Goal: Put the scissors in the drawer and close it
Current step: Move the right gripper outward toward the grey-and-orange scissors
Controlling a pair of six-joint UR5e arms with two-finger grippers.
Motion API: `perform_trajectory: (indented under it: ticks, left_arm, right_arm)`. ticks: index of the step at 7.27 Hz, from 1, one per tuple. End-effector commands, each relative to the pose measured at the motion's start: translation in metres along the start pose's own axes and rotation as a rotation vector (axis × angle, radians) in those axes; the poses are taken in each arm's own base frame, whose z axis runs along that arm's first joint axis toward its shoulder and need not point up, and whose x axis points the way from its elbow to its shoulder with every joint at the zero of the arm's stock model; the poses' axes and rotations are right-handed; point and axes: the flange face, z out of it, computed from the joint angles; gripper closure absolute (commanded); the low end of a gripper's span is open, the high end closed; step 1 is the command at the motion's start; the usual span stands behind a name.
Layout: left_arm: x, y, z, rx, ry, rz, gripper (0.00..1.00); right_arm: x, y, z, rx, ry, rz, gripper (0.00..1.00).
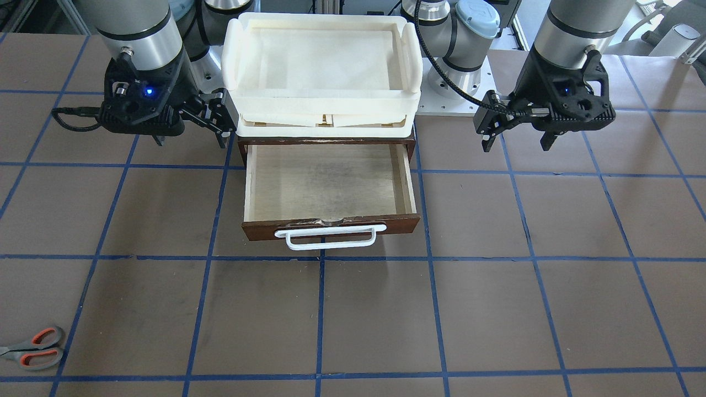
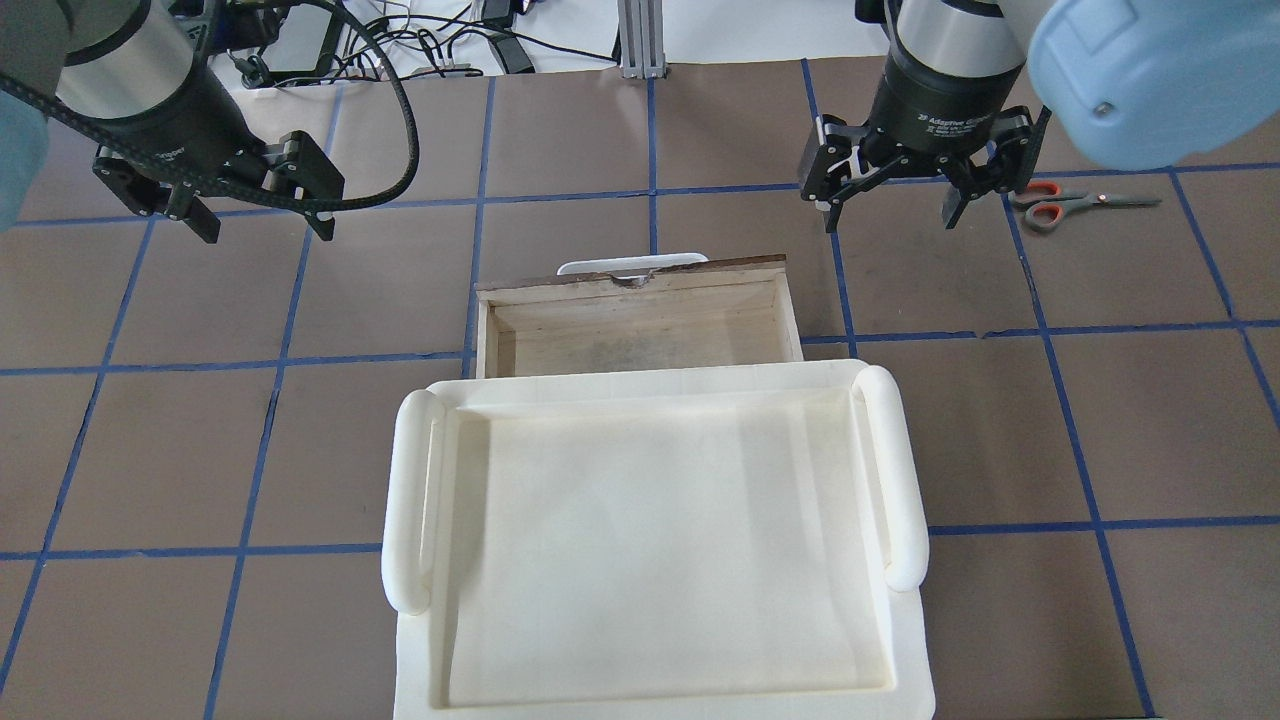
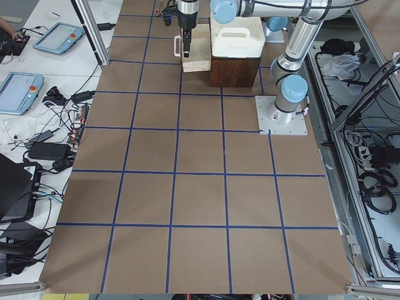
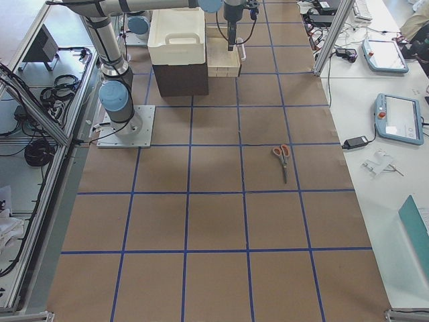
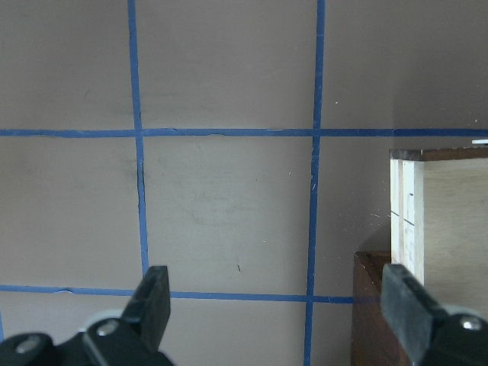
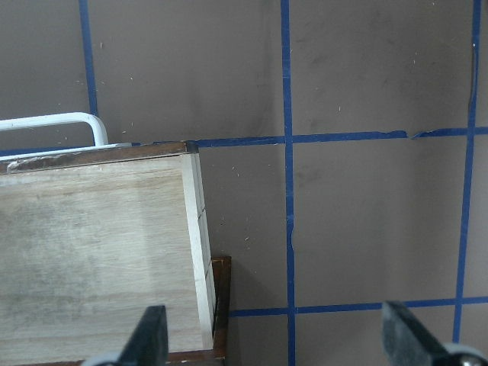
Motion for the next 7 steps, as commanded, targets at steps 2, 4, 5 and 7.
perform_trajectory:
  ticks: [2,4,5,7]
  left_arm:
    - [0.0020,0.0004,-0.0007,0.002,0.013,-0.001,0.00]
    - [0.0031,0.0014,-0.0021,0.005,0.024,0.001,0.00]
    - [0.0030,0.0014,-0.0021,0.004,0.022,0.002,0.00]
    - [0.0025,0.0016,-0.0019,0.003,0.018,0.002,0.00]
  right_arm:
    - [-0.0005,0.0000,0.0008,-0.001,-0.005,-0.005,0.00]
    - [0.0022,-0.0028,0.0045,-0.006,0.011,-0.003,0.00]
    - [0.0022,-0.0047,0.0067,-0.009,0.006,-0.003,0.00]
    - [0.0027,-0.0042,0.0098,-0.021,0.012,-0.003,0.00]
